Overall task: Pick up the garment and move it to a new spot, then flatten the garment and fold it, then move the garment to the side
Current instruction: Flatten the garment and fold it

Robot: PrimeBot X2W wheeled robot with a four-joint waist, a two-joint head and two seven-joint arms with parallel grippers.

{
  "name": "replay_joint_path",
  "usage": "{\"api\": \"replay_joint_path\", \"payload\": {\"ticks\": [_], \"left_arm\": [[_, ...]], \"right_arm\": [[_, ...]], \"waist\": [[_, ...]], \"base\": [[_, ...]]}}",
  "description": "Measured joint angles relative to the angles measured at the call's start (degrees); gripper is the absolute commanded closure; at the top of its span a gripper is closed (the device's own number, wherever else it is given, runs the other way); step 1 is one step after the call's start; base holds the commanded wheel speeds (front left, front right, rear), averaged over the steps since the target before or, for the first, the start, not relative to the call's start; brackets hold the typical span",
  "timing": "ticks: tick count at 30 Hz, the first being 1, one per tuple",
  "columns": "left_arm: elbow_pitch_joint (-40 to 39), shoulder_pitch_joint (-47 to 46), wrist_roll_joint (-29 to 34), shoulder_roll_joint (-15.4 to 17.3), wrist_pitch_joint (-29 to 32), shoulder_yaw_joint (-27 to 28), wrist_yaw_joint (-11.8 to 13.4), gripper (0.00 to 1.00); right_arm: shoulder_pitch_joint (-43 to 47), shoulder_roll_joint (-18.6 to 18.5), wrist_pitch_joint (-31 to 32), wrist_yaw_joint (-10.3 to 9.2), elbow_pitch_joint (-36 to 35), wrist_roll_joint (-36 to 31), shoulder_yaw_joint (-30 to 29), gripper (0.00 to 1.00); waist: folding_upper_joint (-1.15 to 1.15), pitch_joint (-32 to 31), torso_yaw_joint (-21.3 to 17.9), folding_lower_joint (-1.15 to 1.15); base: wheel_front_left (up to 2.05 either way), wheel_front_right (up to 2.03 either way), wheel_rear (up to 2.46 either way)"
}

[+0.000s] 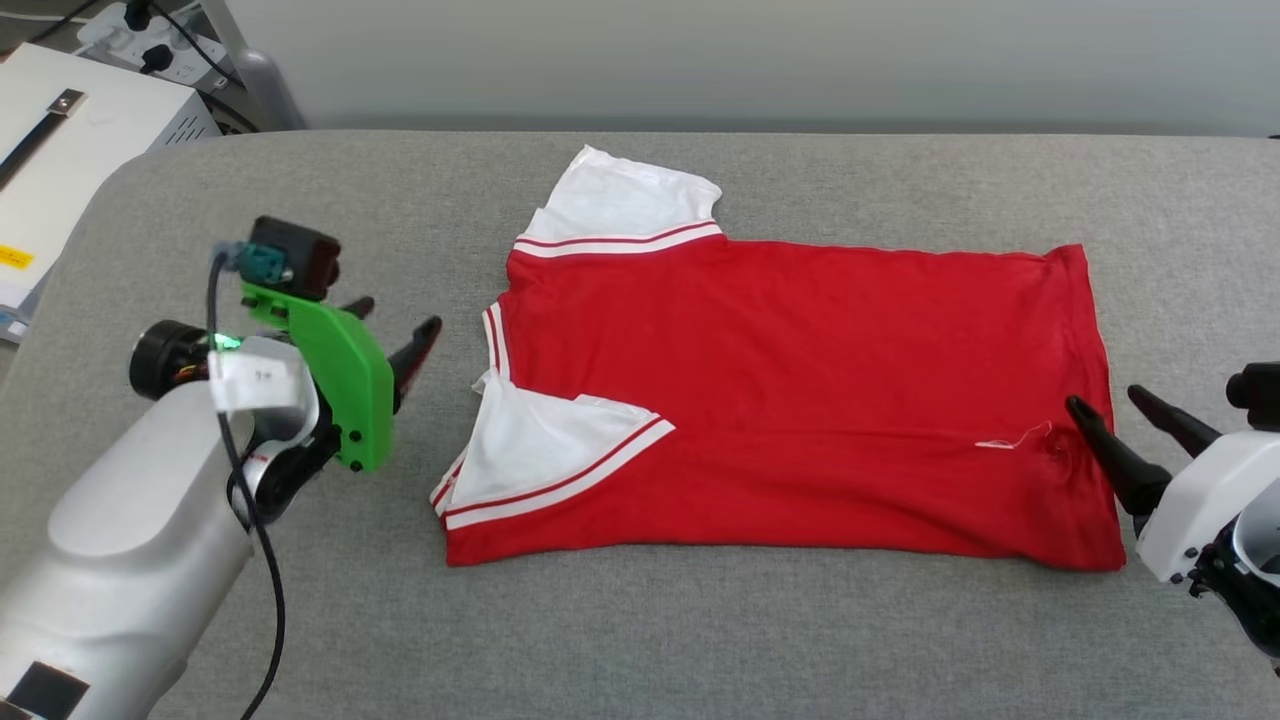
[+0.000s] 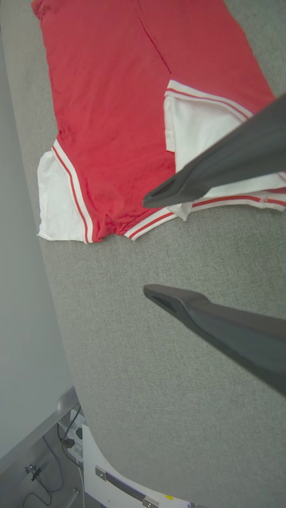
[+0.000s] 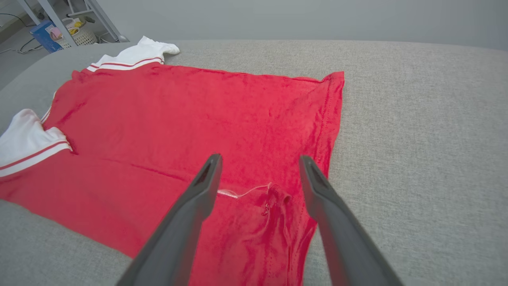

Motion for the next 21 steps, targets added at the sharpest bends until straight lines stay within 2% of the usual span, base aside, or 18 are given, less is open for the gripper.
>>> {"api": "replay_joint_path", "payload": {"ticks": [5,10,15,21], "left_arm": [[-3.5,-1.2,-3.7,1.2,16.4,-3.1,-0.2,0.0],[-6.0,-1.6,-5.6,1.9,26.4,-5.8,0.3,0.0],[-6.2,-1.1,-6.6,2.7,31.4,-8.3,0.4,0.0],[-3.7,2.1,-7.4,3.0,31.2,-9.3,0.3,0.0]], "right_arm": [[1.4,1.0,2.3,0.0,-0.8,-0.8,-1.1,0.0],[1.9,1.6,4.1,0.0,-1.5,-2.3,-1.9,0.0],[2.0,2.2,5.4,0.0,-2.5,-3.1,-2.9,0.0],[2.0,3.2,6.4,-0.01,-3.3,-4.1,-3.2,0.0]], "waist": [[0.0,0.1,0.0,0.0],[0.0,0.6,-0.5,0.0],[0.0,1.8,-1.3,0.0],[0.0,3.7,-2.5,0.0]], "base": [[0.0,0.0,0.0],[0.0,0.0,0.0],[0.0,0.0,0.0],[0.0,0.0,0.0]]}}
